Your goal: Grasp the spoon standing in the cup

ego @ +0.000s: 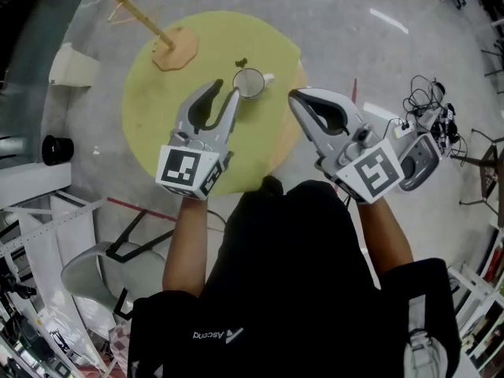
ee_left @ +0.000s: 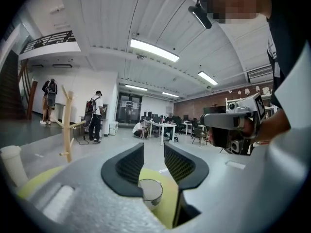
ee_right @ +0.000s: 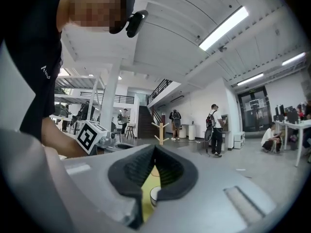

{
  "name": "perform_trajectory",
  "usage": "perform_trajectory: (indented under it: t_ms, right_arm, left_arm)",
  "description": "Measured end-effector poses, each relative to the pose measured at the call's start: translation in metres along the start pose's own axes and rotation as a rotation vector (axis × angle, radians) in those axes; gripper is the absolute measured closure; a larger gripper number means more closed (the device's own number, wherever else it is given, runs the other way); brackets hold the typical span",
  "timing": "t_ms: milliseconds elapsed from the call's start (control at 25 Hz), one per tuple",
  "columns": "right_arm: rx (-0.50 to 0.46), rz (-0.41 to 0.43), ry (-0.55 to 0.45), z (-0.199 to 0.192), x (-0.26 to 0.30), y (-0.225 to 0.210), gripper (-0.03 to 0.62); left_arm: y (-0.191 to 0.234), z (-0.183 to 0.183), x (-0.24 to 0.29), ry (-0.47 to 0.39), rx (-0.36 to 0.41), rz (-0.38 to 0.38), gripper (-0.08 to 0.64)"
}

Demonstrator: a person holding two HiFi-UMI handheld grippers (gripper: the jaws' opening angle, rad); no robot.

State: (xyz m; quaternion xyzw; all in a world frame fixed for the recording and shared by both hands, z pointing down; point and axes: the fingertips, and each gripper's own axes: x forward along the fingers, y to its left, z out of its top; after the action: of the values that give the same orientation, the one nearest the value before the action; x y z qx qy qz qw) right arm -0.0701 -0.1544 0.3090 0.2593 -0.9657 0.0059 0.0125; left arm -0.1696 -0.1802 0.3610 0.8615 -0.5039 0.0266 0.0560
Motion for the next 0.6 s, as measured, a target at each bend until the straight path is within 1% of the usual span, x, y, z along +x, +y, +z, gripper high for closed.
perform_trajectory:
  t_ms: [160,320,600]
  right_arm:
    - [0.003,-0.001,0.028,-0.009,0.014,-0.014,0.589]
    - [0.001,0.016,0.046,-0.014,0.021,-0.030,0.589]
    - [0.009,0.051,0.064,-0.019,0.028,-0.052,0.589]
  left_arm:
    - [0.015,-0.021,0.026,0.070,-0.021,-0.043,0.398]
    - [0.024,-0.044,0.054,0.144,-0.021,-0.069,0.356]
    - [0.039,-0.090,0.092,0.307,-0.035,-0.103,0.341]
